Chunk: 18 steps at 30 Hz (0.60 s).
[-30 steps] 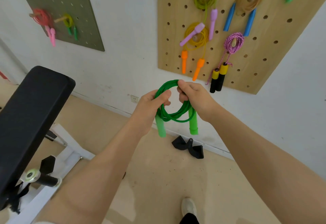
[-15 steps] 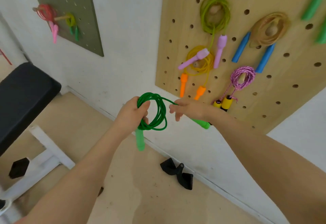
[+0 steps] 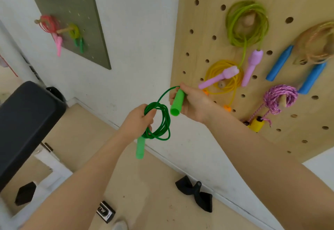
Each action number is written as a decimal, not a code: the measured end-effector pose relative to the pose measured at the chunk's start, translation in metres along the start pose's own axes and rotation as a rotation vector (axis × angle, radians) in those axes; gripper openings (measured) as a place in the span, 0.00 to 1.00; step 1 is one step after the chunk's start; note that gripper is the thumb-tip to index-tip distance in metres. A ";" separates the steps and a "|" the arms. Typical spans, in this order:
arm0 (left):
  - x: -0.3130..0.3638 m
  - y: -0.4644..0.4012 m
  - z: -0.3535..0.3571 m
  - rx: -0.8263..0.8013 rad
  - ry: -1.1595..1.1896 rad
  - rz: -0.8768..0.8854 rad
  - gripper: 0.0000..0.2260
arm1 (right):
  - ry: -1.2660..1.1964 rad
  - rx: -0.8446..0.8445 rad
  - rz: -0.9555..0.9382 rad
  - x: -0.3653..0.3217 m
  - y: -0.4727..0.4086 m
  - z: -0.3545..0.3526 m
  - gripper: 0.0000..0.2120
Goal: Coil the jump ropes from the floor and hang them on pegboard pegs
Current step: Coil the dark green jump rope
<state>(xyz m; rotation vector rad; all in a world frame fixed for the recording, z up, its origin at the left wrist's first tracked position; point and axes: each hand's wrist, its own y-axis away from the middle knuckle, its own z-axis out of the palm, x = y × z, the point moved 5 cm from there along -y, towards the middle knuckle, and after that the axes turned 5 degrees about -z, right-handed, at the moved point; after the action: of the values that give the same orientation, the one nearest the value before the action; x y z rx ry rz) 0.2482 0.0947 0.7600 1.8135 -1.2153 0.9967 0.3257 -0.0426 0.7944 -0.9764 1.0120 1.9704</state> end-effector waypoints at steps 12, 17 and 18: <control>-0.005 -0.108 -0.132 0.015 0.065 0.057 0.12 | 0.601 -0.099 -0.785 -0.022 -0.058 0.139 0.09; -0.009 -0.131 -0.171 0.056 -0.136 0.186 0.12 | 1.084 -0.069 -1.097 -0.014 -0.070 0.183 0.08; -0.008 -0.135 -0.176 0.060 -0.179 0.216 0.11 | 1.163 -0.091 -1.133 -0.013 -0.076 0.187 0.08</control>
<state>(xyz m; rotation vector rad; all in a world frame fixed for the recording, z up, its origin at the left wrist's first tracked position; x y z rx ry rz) 0.3382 0.2919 0.8105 1.8798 -1.5318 1.0149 0.3393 0.1489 0.8569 -2.1847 0.5791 0.4154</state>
